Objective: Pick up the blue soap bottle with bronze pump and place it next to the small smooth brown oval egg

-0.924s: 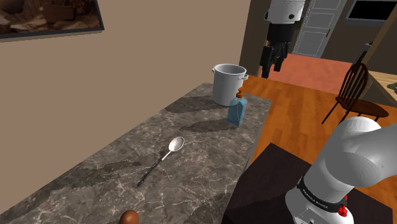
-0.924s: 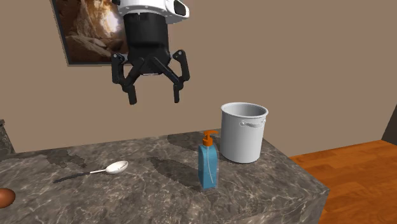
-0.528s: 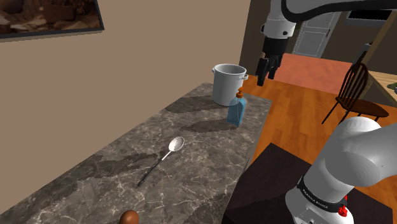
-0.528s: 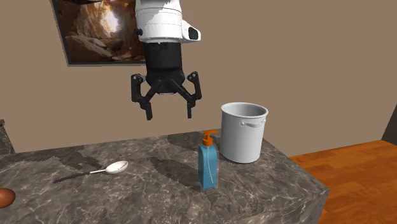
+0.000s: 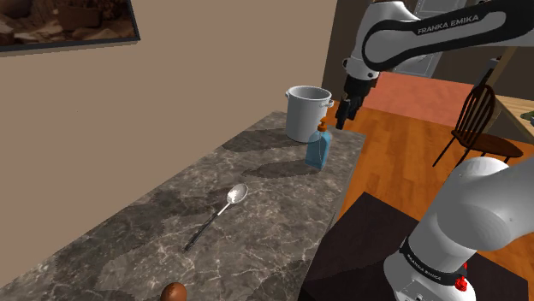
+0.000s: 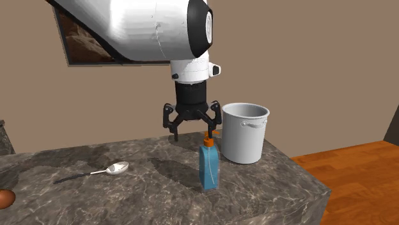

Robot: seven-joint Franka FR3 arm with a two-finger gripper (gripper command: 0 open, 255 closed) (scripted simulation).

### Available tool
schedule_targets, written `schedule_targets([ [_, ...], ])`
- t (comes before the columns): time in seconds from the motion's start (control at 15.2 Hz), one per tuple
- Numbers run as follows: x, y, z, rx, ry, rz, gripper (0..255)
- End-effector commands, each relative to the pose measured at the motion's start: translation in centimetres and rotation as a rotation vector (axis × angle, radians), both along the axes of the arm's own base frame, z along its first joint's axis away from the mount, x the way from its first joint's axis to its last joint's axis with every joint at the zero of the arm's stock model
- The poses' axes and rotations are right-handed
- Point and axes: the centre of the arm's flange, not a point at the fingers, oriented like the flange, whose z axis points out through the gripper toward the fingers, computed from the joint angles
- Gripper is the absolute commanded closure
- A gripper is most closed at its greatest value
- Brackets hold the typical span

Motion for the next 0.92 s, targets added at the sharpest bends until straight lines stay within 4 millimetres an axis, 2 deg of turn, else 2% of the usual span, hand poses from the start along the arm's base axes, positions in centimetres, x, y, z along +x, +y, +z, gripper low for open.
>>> schedule_targets([
  [0.0, 1.2, -1.2, -1.7, 0.0, -0.025, 0.018, 0],
  [0.53, 5.9, -6.0, -9.3, 0.007, -0.109, 0.085, 0],
  [0.86, 6.3, -6.1, -11.4, 0.007, -0.109, 0.085, 0],
])
